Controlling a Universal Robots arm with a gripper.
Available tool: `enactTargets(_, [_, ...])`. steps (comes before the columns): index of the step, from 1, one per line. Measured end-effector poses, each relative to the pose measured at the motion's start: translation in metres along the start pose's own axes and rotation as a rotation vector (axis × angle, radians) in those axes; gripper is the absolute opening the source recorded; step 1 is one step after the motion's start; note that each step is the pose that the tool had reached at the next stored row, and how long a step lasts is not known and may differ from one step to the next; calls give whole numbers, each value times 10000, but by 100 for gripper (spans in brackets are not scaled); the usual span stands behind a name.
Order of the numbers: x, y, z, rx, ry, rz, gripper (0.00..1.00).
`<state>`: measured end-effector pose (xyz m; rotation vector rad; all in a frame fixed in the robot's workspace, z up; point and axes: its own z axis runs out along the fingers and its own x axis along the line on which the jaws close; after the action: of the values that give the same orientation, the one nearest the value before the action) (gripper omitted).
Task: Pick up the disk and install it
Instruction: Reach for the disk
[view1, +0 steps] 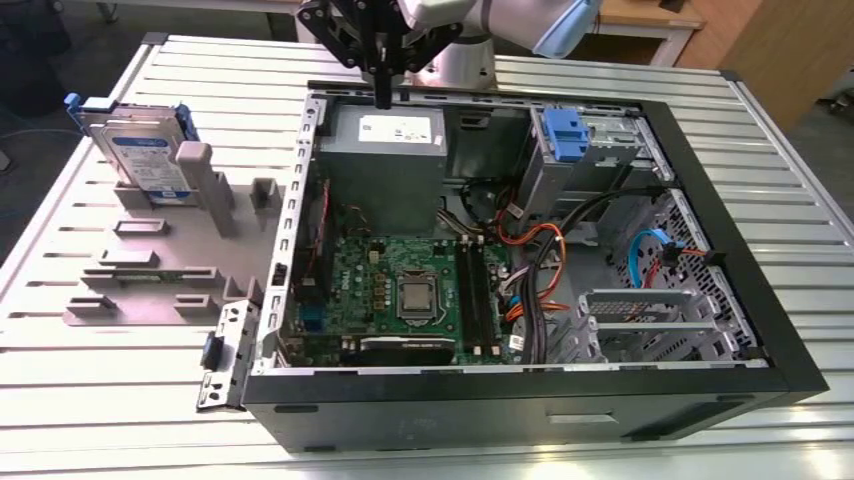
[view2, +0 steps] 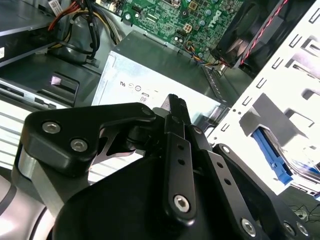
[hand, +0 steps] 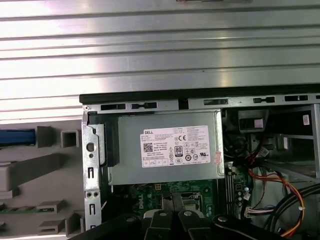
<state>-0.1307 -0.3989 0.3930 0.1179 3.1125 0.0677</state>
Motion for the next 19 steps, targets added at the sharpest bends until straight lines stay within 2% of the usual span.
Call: enactTargets(19, [71,-6,4,0,0,0,11])
